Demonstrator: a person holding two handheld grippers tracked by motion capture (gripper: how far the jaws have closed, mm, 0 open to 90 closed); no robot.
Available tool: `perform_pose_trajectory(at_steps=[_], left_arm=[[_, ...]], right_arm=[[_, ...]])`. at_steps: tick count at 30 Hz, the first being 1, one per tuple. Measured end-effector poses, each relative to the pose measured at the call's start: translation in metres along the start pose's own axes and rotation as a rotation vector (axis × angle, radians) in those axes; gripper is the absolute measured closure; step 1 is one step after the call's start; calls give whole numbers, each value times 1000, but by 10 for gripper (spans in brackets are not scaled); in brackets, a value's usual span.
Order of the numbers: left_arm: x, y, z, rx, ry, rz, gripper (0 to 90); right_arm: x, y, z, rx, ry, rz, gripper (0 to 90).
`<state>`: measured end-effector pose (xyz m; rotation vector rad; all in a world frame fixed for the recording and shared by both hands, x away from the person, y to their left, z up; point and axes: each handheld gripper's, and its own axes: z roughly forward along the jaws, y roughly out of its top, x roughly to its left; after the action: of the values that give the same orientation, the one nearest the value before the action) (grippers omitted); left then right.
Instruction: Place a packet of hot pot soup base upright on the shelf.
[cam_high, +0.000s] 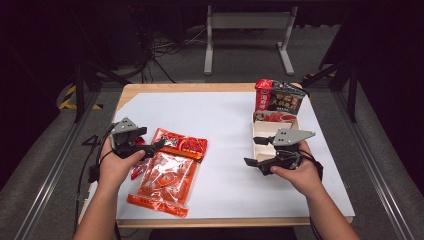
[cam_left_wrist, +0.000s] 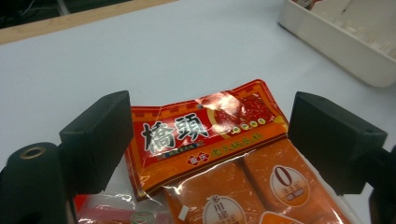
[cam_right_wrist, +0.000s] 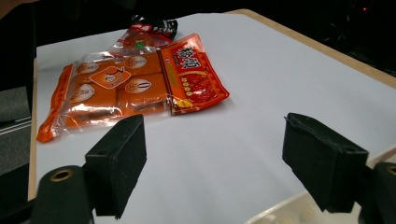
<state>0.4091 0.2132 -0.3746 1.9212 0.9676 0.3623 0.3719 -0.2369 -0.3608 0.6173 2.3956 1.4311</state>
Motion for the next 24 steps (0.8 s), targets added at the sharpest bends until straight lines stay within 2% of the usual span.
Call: perform_pose_trajectory(at_steps=[4,9,15,19,21,22,24], left_arm=[[12,0,11,9,-25,-16,151],[20,-2,24,50,-11,-27,151],[36,-6,47,87,40,-39,150],[45,-9,56,119,25,-48,151],[48,-11,61,132,36,-53,152],[49,-12,62,140,33,-72,152],[52,-13,65,139,32,-83,152]], right_arm=[[3,-1,6,14,15,-9,224],[6,0,10,20,26,-11,223],[6,-1,12,23,29,-10,216],[7,-2,11,28,27,-13,214],[7,-3,11,29,27,-11,213],[7,-3,11,30,26,-10,213],[6,-4,11,36,24,-11,213]])
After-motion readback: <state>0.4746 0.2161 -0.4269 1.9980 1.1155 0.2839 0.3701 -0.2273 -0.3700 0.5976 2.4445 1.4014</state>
